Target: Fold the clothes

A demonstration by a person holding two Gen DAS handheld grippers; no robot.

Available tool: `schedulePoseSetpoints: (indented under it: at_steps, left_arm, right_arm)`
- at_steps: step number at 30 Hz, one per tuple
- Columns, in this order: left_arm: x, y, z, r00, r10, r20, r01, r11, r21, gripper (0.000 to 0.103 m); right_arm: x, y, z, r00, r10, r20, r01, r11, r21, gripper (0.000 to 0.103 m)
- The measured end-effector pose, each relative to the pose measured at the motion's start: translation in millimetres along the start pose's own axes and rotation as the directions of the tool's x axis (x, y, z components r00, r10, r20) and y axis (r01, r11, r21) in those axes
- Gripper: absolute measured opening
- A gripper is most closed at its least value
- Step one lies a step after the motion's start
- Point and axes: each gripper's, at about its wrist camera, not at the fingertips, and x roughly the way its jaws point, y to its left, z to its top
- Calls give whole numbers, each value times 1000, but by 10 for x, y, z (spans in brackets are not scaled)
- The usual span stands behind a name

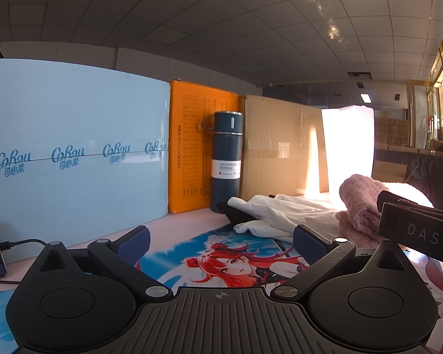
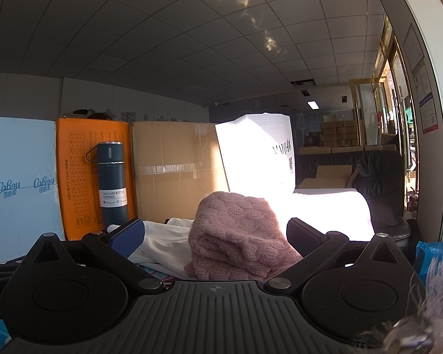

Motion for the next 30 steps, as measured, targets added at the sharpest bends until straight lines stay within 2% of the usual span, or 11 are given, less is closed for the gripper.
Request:
schedulePoseSetpoints:
  at_steps: [30]
  left_arm:
    - [-3,4,3,1000,-15,-1,15,1000,-3,103]
  right_arm:
    - [3,17,-1,1000,5,-7,-5,1000,-5,103]
